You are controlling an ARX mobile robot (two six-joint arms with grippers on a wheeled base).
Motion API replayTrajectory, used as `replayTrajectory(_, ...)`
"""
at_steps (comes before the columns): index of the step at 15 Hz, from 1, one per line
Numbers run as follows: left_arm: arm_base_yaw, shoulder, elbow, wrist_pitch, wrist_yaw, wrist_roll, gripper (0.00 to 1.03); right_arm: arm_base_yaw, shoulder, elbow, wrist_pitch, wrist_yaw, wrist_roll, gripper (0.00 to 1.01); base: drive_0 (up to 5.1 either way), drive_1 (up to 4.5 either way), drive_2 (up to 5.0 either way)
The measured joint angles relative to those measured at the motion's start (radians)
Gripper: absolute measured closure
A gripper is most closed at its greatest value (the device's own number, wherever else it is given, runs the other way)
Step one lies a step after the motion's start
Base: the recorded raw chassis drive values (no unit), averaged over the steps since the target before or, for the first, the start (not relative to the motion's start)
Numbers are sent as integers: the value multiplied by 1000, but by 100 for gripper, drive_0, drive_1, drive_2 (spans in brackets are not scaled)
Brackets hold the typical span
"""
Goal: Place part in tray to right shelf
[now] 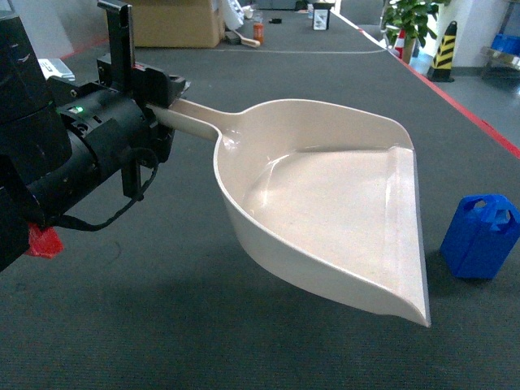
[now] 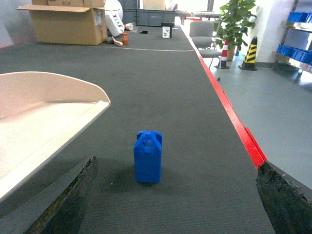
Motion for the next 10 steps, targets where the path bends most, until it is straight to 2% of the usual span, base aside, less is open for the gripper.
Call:
replayTrajectory(1,1,0,0,0,2,0,90,-10,19,18,-69,-26,-24,3,0,0,0)
replayTrajectory(2,0,0,0,0,0,0,90,-77,182,67,-116,-114,-104,3,0,0,0)
replayTrajectory(3,-3,0,0,2,4,-1,90,-165,443,97,59,-207,-200,3,0,0,0)
replayTrajectory(4,-3,0,0,1,3,-1,90,-177,771,158,290,-285,-278,3,0,0,0)
replayTrajectory(5,-3,0,0,1,3,-1,90,-167,1012,238,405,-306,-308,3,0,0,0)
replayTrajectory(6,-3,0,0,0,2,-1,90,-136,1229,337,437,-311,-328,3,0,0,0)
replayTrajectory(7,-3,0,0,0,3,-1,90,-102,1386,412,457,-279,-335,3,0,0,0)
replayTrajectory(9,-3,0,0,0,2,-1,90,-53,1571,537,460,-222,-323,3,0,0,0)
replayTrajectory(10,-3,0,0,0,2,-1,90,-25,1644,609,462,-190,-303,3,0,0,0)
